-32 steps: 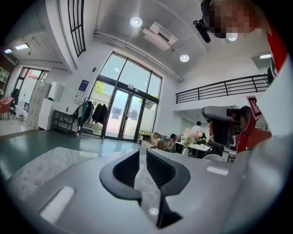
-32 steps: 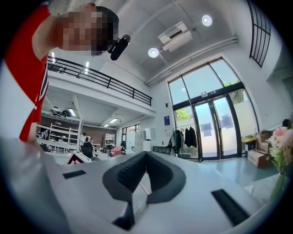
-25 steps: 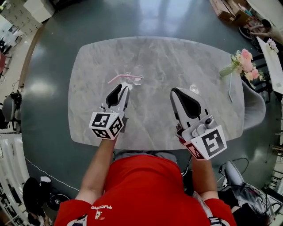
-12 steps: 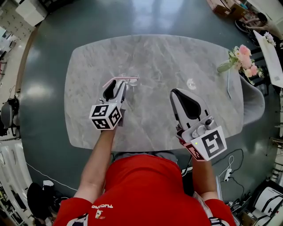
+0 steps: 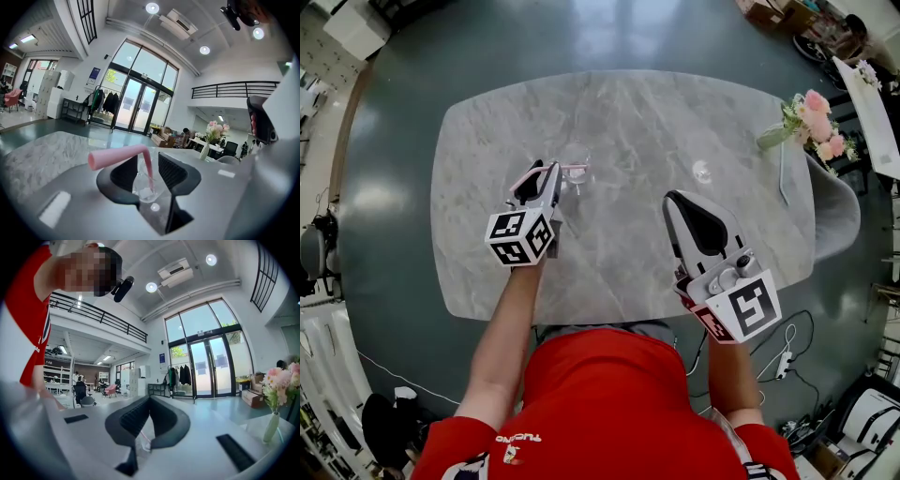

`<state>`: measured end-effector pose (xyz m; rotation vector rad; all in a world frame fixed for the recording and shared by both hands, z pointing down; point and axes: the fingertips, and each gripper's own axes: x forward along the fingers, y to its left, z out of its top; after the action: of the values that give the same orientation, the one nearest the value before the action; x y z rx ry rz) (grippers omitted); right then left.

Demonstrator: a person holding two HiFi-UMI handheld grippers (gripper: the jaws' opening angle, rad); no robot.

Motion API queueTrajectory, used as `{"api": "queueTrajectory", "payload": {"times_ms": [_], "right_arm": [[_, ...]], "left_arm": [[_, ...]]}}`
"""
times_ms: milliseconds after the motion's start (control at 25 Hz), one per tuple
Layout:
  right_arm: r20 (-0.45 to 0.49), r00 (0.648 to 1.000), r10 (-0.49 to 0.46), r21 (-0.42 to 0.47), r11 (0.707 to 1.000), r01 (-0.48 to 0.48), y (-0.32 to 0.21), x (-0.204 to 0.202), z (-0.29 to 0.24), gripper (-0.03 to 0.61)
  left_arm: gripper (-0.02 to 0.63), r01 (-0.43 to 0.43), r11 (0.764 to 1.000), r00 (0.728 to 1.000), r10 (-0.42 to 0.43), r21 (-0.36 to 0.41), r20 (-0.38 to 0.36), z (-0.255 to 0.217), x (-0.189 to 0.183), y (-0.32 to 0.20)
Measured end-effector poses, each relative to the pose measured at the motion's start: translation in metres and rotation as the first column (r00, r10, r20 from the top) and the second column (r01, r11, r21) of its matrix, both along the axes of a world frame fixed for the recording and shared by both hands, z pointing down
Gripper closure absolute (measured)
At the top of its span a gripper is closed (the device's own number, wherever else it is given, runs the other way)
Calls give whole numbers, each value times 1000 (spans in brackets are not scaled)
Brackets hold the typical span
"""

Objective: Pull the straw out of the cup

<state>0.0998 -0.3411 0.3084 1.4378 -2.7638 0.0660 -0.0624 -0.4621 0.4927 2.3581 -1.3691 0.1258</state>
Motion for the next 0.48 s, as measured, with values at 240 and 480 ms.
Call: {"api": "queueTrajectory", "payload": {"times_ms": [240,480], "right_arm": [[0,1000,1,-6,1000,-1,-3,3,3,578],[6,1000,0,-7,1000,1,-4,3,4,578]], "left_arm": [[544,-2,1000,1000,2,5,12,1,3,0],[577,-20,999,999,18,36,35,-7,4,4]]}}
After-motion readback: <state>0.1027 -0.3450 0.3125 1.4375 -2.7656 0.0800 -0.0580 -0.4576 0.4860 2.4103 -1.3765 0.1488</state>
